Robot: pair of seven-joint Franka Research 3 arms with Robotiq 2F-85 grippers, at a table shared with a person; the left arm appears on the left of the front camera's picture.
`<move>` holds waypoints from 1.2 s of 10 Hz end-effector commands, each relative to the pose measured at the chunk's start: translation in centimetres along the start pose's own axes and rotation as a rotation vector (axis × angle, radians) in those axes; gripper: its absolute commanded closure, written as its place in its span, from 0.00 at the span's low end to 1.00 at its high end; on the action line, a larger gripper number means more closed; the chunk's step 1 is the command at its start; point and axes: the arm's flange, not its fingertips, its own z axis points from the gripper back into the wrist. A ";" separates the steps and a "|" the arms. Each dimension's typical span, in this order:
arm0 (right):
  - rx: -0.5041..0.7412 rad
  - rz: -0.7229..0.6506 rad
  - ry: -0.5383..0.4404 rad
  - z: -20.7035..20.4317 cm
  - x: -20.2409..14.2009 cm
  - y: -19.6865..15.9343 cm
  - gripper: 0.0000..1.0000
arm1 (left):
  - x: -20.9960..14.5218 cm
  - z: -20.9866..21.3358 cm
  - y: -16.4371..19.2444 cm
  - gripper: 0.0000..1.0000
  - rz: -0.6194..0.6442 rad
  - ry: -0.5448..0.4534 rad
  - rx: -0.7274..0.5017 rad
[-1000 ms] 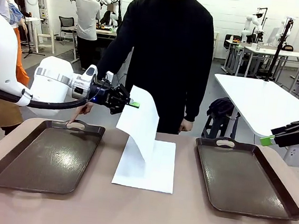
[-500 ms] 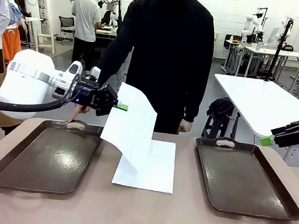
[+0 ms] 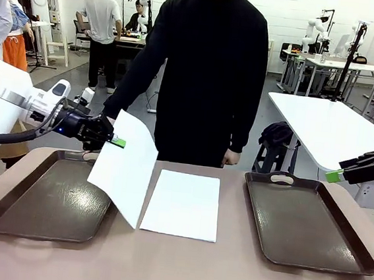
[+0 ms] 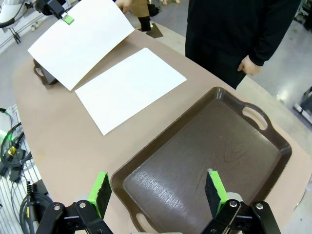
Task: Sort the A4 documents.
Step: Place the A4 Paper in the designated Handle tray.
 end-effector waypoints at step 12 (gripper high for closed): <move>0.019 0.006 -0.015 -0.2 -0.1 -0.3 0.00 | 2.2 5.8 10.5 0.99 0.116 0.149 0.412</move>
